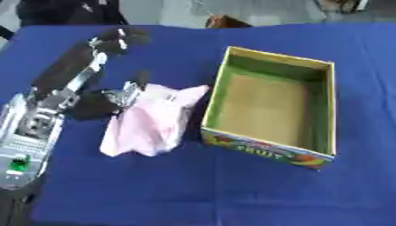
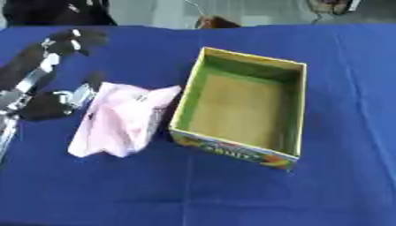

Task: Pick up objects on the table and place them in the box.

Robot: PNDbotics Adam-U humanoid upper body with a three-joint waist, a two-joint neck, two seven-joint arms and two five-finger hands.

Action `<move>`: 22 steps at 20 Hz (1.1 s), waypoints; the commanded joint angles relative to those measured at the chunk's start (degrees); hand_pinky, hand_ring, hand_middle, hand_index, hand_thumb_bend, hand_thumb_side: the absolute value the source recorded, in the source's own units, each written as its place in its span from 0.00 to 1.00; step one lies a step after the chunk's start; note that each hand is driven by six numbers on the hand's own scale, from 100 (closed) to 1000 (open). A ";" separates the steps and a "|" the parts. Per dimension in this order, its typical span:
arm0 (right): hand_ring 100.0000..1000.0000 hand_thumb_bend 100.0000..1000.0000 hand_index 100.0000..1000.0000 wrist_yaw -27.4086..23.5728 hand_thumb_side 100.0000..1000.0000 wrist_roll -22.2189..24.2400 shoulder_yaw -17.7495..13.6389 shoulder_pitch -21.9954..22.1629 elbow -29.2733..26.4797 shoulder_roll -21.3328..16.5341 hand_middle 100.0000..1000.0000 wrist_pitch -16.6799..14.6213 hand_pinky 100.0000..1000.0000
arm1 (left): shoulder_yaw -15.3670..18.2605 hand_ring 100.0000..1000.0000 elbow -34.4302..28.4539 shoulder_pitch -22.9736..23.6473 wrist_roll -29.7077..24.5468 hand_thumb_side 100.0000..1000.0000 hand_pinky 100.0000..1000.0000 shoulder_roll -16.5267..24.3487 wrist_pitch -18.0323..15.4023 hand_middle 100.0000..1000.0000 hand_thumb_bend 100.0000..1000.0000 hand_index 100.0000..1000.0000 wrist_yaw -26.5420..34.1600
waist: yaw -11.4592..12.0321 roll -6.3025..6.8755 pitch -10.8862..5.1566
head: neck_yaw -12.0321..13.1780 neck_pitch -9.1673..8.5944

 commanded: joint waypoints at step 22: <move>0.67 0.03 0.92 0.14 0.72 0.26 -0.41 -0.41 -1.18 -1.17 0.77 0.07 0.71 | -3.66 0.89 0.48 -5.39 -6.97 0.77 0.78 8.57 -2.25 0.88 0.49 0.92 -2.72 | -0.29 0.28 -1.12 | -0.39 -0.07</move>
